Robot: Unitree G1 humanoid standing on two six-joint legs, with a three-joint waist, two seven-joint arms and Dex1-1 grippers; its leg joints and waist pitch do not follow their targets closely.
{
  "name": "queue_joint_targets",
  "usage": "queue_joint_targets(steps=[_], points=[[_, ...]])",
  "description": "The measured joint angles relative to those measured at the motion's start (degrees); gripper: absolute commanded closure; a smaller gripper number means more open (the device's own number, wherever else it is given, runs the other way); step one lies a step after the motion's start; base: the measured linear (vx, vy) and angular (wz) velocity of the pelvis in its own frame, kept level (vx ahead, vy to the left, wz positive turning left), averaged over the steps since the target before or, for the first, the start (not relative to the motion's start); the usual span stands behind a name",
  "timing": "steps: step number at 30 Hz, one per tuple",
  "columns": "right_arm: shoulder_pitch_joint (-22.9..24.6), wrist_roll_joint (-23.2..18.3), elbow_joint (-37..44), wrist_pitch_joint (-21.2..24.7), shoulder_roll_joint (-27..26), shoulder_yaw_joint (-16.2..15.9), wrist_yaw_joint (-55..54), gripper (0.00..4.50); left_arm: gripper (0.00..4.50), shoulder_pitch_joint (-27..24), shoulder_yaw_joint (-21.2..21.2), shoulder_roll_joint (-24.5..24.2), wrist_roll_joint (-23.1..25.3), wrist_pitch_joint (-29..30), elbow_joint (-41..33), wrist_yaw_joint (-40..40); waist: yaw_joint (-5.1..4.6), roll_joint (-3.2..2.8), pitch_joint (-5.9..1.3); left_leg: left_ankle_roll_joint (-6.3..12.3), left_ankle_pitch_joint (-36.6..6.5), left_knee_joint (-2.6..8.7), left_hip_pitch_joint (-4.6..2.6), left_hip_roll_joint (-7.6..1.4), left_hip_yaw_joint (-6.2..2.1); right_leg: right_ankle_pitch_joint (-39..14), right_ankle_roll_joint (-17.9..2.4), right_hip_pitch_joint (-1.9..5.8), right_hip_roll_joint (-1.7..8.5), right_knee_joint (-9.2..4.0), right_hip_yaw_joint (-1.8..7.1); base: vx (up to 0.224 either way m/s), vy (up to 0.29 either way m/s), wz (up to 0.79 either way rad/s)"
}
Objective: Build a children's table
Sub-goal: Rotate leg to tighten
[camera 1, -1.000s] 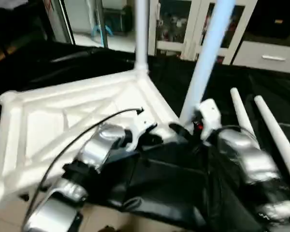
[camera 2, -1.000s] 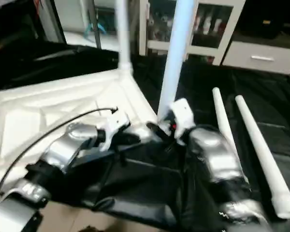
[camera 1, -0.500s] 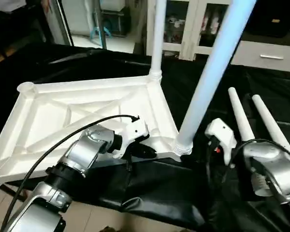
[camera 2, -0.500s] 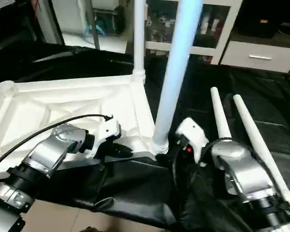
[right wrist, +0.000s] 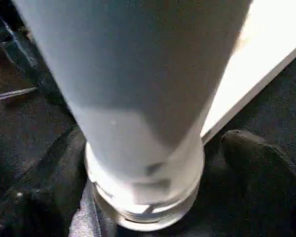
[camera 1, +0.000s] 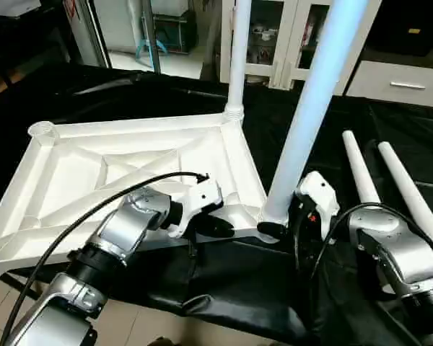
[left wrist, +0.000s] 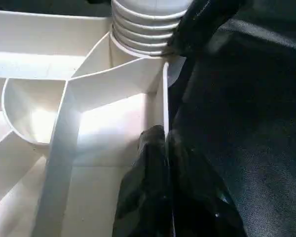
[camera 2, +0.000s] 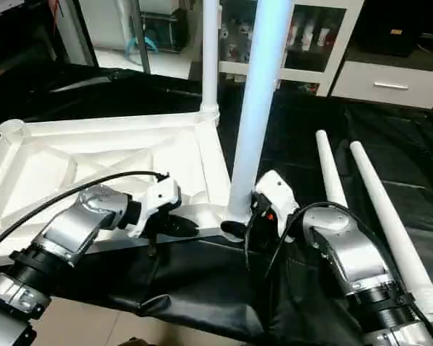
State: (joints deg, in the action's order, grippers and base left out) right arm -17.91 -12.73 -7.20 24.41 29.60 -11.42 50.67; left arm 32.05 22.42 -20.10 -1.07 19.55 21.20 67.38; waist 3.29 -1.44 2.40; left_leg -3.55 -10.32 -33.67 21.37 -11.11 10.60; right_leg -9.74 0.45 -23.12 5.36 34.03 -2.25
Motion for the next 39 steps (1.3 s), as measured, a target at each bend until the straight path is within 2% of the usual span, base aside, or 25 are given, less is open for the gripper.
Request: queue_joint_targets(steps=[1,6,7,9,13,15,18,20,25,35,39], points=[[0.00,0.01,-0.07,-0.04,-0.05,-0.01,-0.01,0.71,3.95,0.00,0.00,-0.02,0.02,0.00,0.00,-0.02,0.00,0.00,0.00,0.00,0.00,-0.01,0.00,0.00,0.00,0.00,0.00,0.00,0.00,0.00,0.01,0.000,0.000,0.00],[0.00,0.03,-0.09,-0.10,-0.12,-0.15,0.01,0.91,3.83,-0.03,0.56,0.14,0.49,0.74,0.04,-0.45,-0.02,0.00,0.00,0.00,0.00,-0.04,-0.02,0.01,0.00,0.01,-0.01,0.01,0.00,0.02,0.03,0.000,0.000,0.00],[0.00,0.03,-0.10,-0.12,-0.12,-0.15,0.01,1.11,3.54,-0.03,0.69,0.16,0.77,0.73,0.06,-0.64,-0.02,0.00,0.00,0.00,0.01,-0.04,-0.02,0.01,0.00,0.01,-0.02,0.01,0.00,0.03,0.03,0.000,0.000,0.00],[0.00,0.03,-0.10,-0.15,-0.13,-0.19,0.01,1.20,3.47,-0.03,0.87,0.19,0.88,0.38,0.31,-0.88,-0.02,0.00,0.00,0.00,0.01,-0.04,-0.02,0.01,0.00,0.02,-0.02,0.01,0.00,0.04,0.03,0.000,0.000,0.00],[0.00,0.09,-0.10,-0.25,-0.13,-0.17,-0.21,1.60,3.47,-0.03,1.12,0.21,0.92,0.27,0.62,-0.81,-0.02,-0.02,0.00,0.00,0.00,-0.03,-0.02,0.01,0.00,0.02,-0.02,0.01,0.00,0.04,0.03,0.000,0.000,0.00],[0.00,0.09,-0.10,-0.27,-0.13,-0.18,-0.20,1.74,3.83,0.00,1.08,0.21,0.87,0.22,0.78,-0.80,-0.02,-0.02,-0.01,0.00,0.00,-0.04,-0.02,0.01,0.00,0.02,-0.02,0.01,0.00,0.03,0.03,0.000,0.000,0.00],[0.01,0.09,-0.10,-0.27,-0.16,-0.18,-0.21,1.76,3.89,0.08,0.69,0.34,0.79,0.36,1.07,-1.22,-0.05,-0.05,-0.02,0.00,0.00,-0.03,-0.02,0.01,0.00,0.02,-0.02,0.01,0.00,0.03,0.03,0.000,0.000,0.00],[0.01,0.08,-0.09,-0.28,-0.21,-0.18,-0.22,1.76,4.26,0.08,0.59,0.35,0.76,0.52,1.11,-1.27,-0.04,-0.06,-0.02,0.00,0.00,-0.03,-0.03,0.01,0.00,0.02,-0.02,0.01,0.00,0.03,0.02,0.000,0.000,0.00],[0.05,0.03,-0.04,-0.32,-0.25,-0.18,-0.20,1.76,4.50,0.08,0.21,0.36,0.68,1.25,1.14,-1.32,-0.07,-0.07,-0.03,0.00,0.00,-0.02,-0.02,0.01,0.00,0.01,-0.02,0.01,0.00,0.02,0.02,0.000,0.000,0.00],[0.07,0.04,-0.49,-0.92,-0.60,-0.17,-0.22,1.77,4.50,0.07,0.14,0.28,0.66,1.82,1.09,-1.32,-0.16,-0.07,-0.03,0.00,0.00,-0.02,-0.04,0.01,0.00,0.01,-0.02,0.01,0.00,0.03,0.02,0.000,0.000,0.00],[-0.05,0.10,-2.27,-1.63,-3.57,0.61,-3.12,1.77,4.50,0.07,-0.41,0.52,0.75,2.28,1.33,-2.32,-0.84,-0.05,-0.05,-0.01,0.00,-0.03,-0.19,0.00,-0.01,0.03,-0.04,0.09,-0.02,0.08,0.03,0.000,0.000,0.00]])
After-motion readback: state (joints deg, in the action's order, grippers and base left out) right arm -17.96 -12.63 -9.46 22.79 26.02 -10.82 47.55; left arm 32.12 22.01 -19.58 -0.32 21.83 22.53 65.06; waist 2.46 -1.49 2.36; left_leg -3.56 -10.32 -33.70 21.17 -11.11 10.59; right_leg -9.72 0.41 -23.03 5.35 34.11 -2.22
